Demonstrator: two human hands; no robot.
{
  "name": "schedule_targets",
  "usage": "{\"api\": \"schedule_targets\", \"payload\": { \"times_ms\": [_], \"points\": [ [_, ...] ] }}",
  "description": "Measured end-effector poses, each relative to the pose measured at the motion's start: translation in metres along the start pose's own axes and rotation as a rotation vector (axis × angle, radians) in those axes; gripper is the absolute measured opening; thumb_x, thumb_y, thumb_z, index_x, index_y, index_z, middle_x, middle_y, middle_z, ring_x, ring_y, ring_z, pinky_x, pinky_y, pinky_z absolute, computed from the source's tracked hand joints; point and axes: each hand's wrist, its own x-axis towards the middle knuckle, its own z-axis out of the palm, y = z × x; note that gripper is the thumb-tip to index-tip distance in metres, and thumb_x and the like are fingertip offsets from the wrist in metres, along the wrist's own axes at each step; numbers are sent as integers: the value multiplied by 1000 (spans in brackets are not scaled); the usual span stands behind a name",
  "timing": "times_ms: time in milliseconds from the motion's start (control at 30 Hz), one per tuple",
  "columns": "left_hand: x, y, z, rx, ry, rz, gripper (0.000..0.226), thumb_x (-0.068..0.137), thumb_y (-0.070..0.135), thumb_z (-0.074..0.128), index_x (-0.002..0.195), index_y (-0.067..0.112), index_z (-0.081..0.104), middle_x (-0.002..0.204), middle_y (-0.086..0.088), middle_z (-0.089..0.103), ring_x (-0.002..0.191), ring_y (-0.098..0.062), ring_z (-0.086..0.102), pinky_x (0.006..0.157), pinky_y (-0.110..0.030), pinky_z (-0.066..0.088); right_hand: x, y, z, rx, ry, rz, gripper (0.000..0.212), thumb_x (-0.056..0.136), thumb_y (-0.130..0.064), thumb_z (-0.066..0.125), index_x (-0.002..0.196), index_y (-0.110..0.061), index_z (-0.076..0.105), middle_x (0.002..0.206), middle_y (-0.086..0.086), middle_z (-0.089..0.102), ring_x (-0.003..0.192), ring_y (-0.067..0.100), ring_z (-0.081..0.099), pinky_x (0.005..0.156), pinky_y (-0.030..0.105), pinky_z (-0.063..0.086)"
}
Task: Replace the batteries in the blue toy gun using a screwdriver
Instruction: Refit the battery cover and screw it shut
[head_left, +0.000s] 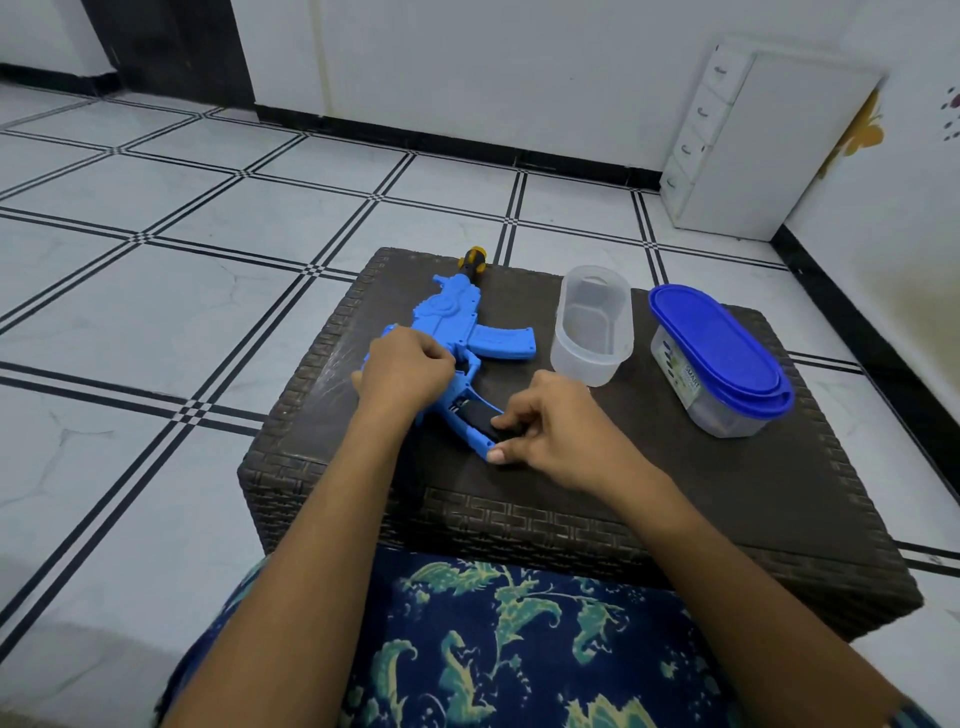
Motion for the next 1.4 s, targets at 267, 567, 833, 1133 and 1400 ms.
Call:
{"api": "schedule_targets", "payload": {
  "times_ms": [267,567,833,1133,1400],
  "points": [
    [-3,2,-2,41,-10,2,18,78,18,56,72,16,72,83,0,71,87,-24,64,92,-48,51,1,4,0,-82,-55,-105,32,77,-28,82,107,-19,74,112,-5,45,110,15,43,95,30,41],
    [-3,4,-16,141,-388,80,50,62,34,89,108,29,71,78,10,48,85,-16,52,84,-32,44,10,22,-8,53,-135,-142,29,84,-5,73,110,-20,76,101,-5,69,90,9,64,82,26,52],
    [0,1,-9,129,-349,113,41,67,28,87,105,26,72,69,7,45,107,-34,59,87,-38,42,12,32,-4,105,-66,-125,24,88,7,62,103,-11,69,88,-2,68,79,-9,67,70,8,47],
    [-2,-1,-8,119,-297,75,28,55,37,89,69,39,65,75,11,53,98,-28,61,100,-51,42,10,23,-15,43,-27,-48,22,83,-7,77,104,-12,74,92,-4,70,85,4,64,77,16,50],
    [-8,3,-3,205,-332,53,72,9,76,67,72,44,54,111,2,52,112,-26,55,101,-50,42,-7,60,-58,-35,354,435,3,84,-15,75,87,-17,75,82,-2,70,81,11,63,79,31,54]
  ]
}}
